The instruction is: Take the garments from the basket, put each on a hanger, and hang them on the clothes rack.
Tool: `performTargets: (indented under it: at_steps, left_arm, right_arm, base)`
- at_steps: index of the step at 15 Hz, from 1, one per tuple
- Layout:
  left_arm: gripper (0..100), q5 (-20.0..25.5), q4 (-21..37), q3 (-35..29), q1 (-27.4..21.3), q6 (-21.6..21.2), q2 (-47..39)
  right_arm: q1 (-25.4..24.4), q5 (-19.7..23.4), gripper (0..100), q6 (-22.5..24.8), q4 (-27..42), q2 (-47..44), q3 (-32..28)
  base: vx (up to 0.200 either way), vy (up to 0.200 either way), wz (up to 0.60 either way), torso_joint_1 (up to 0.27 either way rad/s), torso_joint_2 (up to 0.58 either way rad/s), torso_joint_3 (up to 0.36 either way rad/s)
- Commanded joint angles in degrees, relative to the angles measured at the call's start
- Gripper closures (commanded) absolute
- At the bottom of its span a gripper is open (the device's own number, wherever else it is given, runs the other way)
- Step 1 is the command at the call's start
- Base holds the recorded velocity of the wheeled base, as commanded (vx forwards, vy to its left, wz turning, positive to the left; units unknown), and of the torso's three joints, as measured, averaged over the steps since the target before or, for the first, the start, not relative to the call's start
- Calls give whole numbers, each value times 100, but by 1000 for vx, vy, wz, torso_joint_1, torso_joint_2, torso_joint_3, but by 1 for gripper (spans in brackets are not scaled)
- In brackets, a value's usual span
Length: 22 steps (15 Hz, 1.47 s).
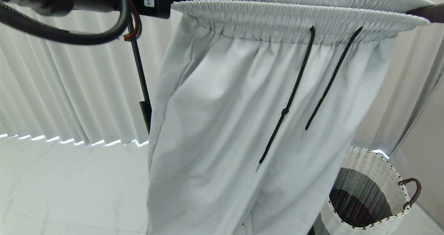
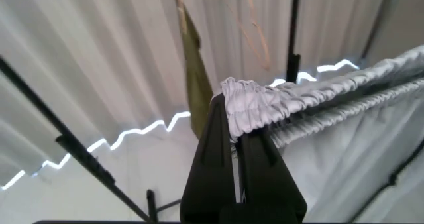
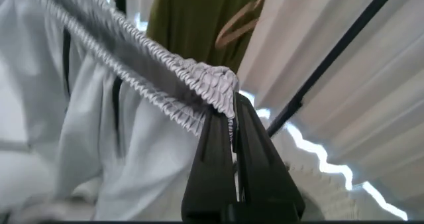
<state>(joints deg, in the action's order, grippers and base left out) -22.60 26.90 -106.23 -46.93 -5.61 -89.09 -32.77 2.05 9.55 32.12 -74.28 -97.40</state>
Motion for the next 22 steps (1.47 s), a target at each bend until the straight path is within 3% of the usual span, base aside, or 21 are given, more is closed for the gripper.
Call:
performTargets:
  at_steps: [1, 4, 6, 8, 12, 15, 18, 20, 22]
  left_arm:
    - [100, -51, -27, 173, -413, 42, -56]
    - [100, -51, -291, 164, -431, 33, -170]
    - [100, -157, -906, 173, -352, 25, -372]
    - [100, -289, -1144, 173, -360, 7, -487]
    - [100, -289, -1144, 208, -360, 51, -434]
    - [100, -297, -968, 515, -360, 376, -100]
    - [100, -201, 685, 1060, -800, 1466, 849]
    - [100, 485, 1616, 1403, -1046, 1747, 1482]
    - [100, 1372, 1889, 1509, -1195, 1765, 1878]
  right_arm:
    - [-107, 15, 100, 65, 312, 212, -51]
    - [-415, 270, 100, 83, 1578, 607, -244]
    - [-951, 1096, 100, 47, 2799, 845, -508]
    - [-1452, 1623, 100, -5, 3028, 818, -552]
    - [-1689, 1465, 100, -58, 2887, 537, -569]
    - [-1654, 261, 100, -58, 2879, 537, -525]
    - [-1654, -196, 100, -67, 2114, 256, -429]
    - [-1654, -196, 100, -58, 848, 142, 81]
    - [-1707, -143, 100, -40, -435, 10, 556]
  base:
    - [0, 0, 0, 0, 0, 0]
    - [0, 0, 0, 0, 0, 0]
    - [0, 0, 0, 0, 0, 0]
    - [0, 0, 0, 0, 0, 0]
    - [0, 0, 0, 0, 0, 0]
    - [0, 0, 0, 0, 0, 0]
    - [0, 0, 0, 0, 0, 0]
    - [0, 0, 0, 0, 0, 0]
    - [0, 0, 0, 0, 0, 0]
